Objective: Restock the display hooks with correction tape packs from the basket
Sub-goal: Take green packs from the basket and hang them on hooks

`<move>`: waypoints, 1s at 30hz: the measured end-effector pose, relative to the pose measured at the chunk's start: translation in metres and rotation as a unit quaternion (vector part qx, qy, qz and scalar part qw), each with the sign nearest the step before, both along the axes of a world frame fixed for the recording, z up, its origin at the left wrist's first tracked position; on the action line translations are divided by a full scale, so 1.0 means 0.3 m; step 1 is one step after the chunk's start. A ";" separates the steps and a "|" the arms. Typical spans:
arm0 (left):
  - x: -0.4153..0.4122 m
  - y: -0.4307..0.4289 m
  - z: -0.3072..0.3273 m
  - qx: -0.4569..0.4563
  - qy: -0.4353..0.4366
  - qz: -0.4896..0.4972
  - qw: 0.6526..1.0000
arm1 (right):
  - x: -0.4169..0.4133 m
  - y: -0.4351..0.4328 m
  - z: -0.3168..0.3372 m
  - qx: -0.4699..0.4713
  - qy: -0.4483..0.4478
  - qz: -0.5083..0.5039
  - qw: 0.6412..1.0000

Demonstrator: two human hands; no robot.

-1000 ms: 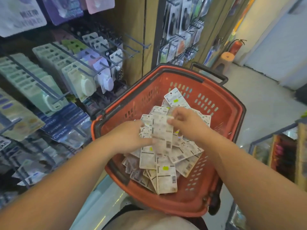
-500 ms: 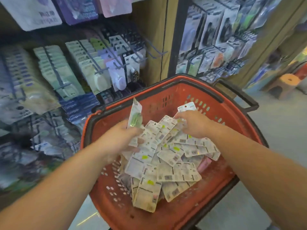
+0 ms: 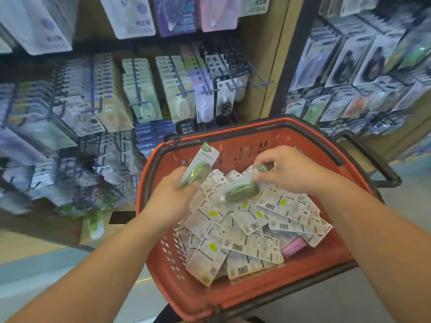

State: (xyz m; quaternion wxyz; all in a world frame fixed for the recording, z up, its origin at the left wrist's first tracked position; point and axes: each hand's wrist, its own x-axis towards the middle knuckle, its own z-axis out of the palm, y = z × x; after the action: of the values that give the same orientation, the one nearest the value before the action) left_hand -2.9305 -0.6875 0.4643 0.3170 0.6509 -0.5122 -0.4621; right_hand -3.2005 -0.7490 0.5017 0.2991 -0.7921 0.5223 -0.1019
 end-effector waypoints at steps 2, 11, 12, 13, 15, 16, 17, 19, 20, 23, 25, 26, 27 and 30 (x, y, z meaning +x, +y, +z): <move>-0.011 -0.002 0.006 0.001 0.040 -0.019 0.999 | 0.033 0.036 0.051 0.042 -0.050 0.018 0.998; -0.016 0.012 0.003 0.030 0.276 0.120 0.953 | 0.157 0.147 -0.033 0.134 -0.475 -0.351 0.796; -0.022 0.017 0.001 0.041 0.280 0.106 0.953 | 0.187 0.159 -0.046 0.147 -0.467 -0.355 0.797; -0.030 0.025 0.005 0.048 0.291 0.096 0.951 | 0.217 0.171 -0.058 0.159 -0.440 -0.347 0.813; -0.043 0.034 0.017 0.054 0.319 0.085 0.942 | 0.261 0.186 -0.081 0.177 -0.364 -0.312 0.860; -0.046 0.037 0.022 0.046 0.323 0.082 0.942 | 0.275 0.187 -0.089 0.188 -0.330 -0.285 0.880; -0.043 0.039 0.025 0.036 0.317 0.082 0.944 | 0.282 0.184 -0.097 0.200 -0.306 -0.253 0.896; -0.028 0.048 0.025 0.012 0.290 0.092 0.952 | 0.287 0.167 -0.107 0.216 -0.276 -0.187 0.918; -0.020 0.053 0.023 0.002 0.276 0.107 0.955 | 0.287 0.154 -0.110 0.222 -0.261 -0.156 0.926; 0.014 0.081 0.020 -0.021 0.237 0.177 0.955 | 0.266 0.071 -0.176 0.211 -0.182 -0.133 0.951; 0.031 0.113 0.029 -0.034 0.214 0.211 0.953 | 0.255 0.005 -0.252 0.193 -0.056 -0.125 0.972; 0.036 0.129 0.032 -0.040 0.200 0.224 0.953 | 0.256 -0.022 -0.293 0.200 0.012 -0.095 0.975; 0.037 0.145 0.034 -0.047 0.185 0.235 0.953 | 0.264 -0.038 -0.328 0.204 0.081 -0.054 0.974; 0.026 0.183 0.037 -0.064 0.128 0.277 0.950 | 0.307 -0.040 -0.394 0.159 0.195 0.024 0.967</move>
State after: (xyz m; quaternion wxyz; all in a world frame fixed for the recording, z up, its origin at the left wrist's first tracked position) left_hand -2.9228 -0.6325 0.4753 0.5365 0.6810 -0.2949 -0.4018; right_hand -3.1085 -0.7610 0.3835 0.3161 -0.7511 0.5609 0.1462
